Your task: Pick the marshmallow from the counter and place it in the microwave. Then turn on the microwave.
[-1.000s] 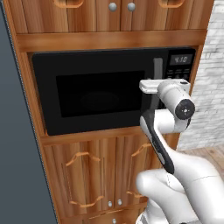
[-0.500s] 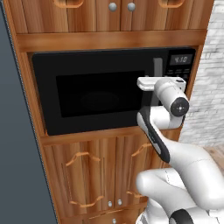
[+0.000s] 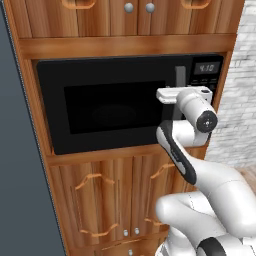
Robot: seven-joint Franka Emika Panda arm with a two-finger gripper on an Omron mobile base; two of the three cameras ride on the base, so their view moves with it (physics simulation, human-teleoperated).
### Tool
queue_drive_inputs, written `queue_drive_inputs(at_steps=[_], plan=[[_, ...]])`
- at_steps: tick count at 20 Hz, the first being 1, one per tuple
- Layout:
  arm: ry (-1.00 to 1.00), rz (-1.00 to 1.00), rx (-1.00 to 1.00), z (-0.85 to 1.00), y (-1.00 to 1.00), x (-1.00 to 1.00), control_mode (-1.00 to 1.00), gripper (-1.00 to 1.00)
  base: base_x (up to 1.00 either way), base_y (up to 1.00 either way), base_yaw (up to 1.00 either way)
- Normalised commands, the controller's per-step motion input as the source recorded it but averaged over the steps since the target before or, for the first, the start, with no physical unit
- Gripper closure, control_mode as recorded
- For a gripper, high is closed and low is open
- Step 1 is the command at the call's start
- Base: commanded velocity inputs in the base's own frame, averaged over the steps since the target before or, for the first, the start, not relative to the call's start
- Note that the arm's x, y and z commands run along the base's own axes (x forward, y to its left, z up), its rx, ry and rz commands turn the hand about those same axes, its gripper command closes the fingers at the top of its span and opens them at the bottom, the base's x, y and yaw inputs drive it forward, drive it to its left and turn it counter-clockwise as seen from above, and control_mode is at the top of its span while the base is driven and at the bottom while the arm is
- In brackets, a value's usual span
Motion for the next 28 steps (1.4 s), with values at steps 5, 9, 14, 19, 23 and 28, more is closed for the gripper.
queue_drive_inputs(at_steps=[5, 9, 14, 19, 23, 28], plan=[[0.04, 0.03, 0.00, 0.00, 0.00, 0.19, -1.00, 1.00, 0.00, 0.00, 0.00], [0.00, 0.00, 0.00, 0.00, 0.00, 0.01, -1.00, 1.00, 0.00, 0.00, 0.00], [0.00, 0.00, 0.00, 0.00, 0.00, 0.00, -1.00, 1.00, 0.00, 0.00, 0.00], [0.00, 0.00, 0.00, 0.00, 0.00, 0.00, -1.00, 1.00, 0.00, 0.00, 0.00], [0.00, 0.00, 0.00, 0.00, 0.00, -0.13, -1.00, 1.00, 0.00, 0.00, 0.00], [0.00, 0.00, 0.00, 0.00, 0.00, -0.38, -1.00, 1.00, 0.00, 0.00, 0.00]])
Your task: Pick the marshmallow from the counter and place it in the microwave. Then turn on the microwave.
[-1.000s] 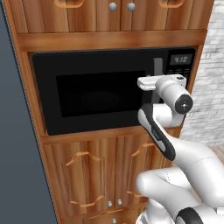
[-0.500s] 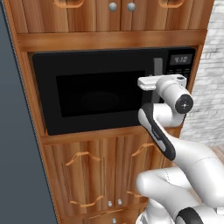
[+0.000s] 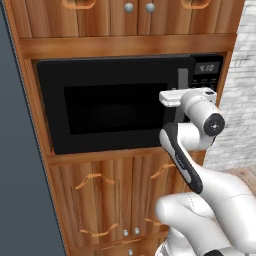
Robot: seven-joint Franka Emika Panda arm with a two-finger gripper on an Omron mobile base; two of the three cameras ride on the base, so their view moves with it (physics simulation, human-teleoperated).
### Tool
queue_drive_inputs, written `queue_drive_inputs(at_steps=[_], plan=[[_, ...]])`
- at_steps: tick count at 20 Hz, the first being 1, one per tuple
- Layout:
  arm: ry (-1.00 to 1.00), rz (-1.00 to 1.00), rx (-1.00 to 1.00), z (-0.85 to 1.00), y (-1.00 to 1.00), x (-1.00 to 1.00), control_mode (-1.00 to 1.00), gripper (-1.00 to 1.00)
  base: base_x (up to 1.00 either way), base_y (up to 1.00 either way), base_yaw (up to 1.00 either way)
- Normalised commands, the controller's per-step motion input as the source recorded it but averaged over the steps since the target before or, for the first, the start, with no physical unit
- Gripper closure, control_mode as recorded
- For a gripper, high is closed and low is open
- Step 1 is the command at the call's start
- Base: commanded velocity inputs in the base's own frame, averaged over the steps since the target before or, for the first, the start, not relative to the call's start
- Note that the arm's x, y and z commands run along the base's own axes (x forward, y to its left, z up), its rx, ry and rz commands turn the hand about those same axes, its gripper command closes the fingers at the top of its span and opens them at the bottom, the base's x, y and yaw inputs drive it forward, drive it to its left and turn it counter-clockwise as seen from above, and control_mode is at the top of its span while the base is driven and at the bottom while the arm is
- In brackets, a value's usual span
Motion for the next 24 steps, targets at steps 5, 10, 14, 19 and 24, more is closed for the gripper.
queue_drive_inputs(at_steps=[5, 10, 14, 19, 24], plan=[[0.00, 0.00, 0.00, 0.00, 0.00, -0.50, -1.00, 1.00, 0.00, 0.00, 0.00], [-0.01, 0.00, 0.00, 0.00, 0.00, -0.55, -1.00, 1.00, 0.00, 0.00, 0.00], [-0.01, 0.00, 0.00, 0.00, 0.00, -0.55, -1.00, 1.00, 0.00, 0.00, 0.00], [-0.01, 0.00, 0.00, 0.00, 0.00, -0.54, -1.00, 1.00, 0.00, 0.00, 0.00], [-0.02, 0.00, 0.00, 0.00, 0.00, -0.57, -1.00, 1.00, 0.00, 0.00, 0.00]])
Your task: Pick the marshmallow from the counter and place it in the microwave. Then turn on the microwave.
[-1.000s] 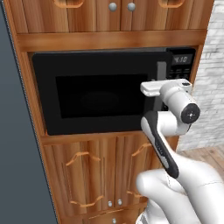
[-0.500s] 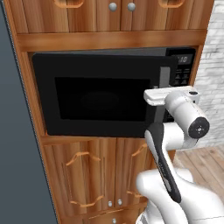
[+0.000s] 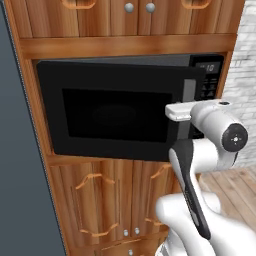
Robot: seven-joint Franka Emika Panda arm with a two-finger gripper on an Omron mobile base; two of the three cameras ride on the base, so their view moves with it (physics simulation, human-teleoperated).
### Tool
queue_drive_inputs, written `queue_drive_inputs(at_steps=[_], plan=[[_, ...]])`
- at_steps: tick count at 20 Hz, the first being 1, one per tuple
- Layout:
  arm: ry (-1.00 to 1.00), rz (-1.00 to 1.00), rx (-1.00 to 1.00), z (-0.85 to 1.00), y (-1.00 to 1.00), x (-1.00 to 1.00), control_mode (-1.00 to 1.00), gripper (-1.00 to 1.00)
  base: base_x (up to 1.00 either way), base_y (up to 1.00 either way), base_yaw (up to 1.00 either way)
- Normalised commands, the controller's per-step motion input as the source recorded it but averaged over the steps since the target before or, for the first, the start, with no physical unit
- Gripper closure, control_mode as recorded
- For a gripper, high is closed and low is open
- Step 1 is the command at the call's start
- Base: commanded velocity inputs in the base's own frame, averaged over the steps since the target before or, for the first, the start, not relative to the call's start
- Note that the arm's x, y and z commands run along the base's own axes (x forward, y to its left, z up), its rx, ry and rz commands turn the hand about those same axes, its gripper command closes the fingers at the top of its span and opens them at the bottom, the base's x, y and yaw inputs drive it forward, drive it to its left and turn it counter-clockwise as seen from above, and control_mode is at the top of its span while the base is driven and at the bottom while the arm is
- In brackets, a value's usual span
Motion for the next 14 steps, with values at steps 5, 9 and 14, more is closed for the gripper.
queue_drive_inputs(at_steps=[5, 9, 14], plan=[[-0.01, 0.00, 0.00, 0.00, 0.04, -0.57, -1.00, 1.00, 0.00, 0.00, 0.00], [-0.01, 0.00, 0.00, 0.00, 0.00, -0.59, -1.00, 1.00, 0.00, 0.00, 0.00], [-0.01, 0.00, 0.00, 0.00, 0.00, -0.58, -1.00, 1.00, 0.00, 0.00, 0.00]])
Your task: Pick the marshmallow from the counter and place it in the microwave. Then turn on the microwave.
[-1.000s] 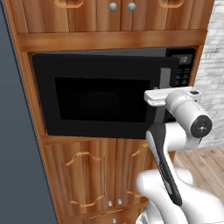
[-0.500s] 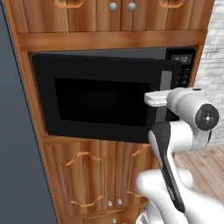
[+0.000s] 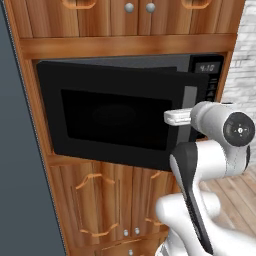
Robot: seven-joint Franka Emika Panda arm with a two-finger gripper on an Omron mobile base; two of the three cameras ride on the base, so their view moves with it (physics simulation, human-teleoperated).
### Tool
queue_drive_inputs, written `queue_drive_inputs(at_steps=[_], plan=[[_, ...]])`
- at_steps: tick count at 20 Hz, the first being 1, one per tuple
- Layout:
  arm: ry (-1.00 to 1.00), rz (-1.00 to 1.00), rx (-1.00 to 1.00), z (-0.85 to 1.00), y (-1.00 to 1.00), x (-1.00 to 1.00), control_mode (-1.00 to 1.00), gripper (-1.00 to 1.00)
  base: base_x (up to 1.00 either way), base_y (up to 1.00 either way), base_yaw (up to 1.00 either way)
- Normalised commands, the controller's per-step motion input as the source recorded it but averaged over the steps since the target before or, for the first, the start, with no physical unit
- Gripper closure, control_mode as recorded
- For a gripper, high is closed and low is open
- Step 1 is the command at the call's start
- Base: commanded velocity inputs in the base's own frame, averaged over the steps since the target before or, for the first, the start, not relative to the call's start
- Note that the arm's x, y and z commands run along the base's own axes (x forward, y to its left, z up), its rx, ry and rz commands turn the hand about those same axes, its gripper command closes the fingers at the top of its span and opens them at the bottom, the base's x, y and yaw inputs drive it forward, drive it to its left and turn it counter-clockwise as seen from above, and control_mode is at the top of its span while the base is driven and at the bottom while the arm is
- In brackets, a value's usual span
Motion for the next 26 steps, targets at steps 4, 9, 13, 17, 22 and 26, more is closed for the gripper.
queue_drive_inputs(at_steps=[4, 9, 13, 17, 22, 26], plan=[[0.00, 0.00, 0.00, 0.00, 0.00, -0.55, -1.00, 1.00, 0.00, 0.00, 0.00], [0.00, 0.00, 0.00, 0.00, 0.01, -0.52, -1.00, 1.00, 0.00, 0.00, 0.00], [-0.01, 0.00, 0.00, 0.00, 0.05, -0.44, -1.00, 1.00, 0.00, 0.00, 0.00], [-0.02, 0.00, 0.00, 0.00, 0.08, -0.37, -1.00, 1.00, 0.00, 0.00, 0.00], [-0.02, -0.01, 0.00, 0.00, 0.06, -0.38, -1.00, 1.00, 0.00, 0.00, 0.00], [0.00, 0.00, 0.00, 0.00, 0.04, -0.40, -1.00, 1.00, 0.00, 0.00, 0.00]])
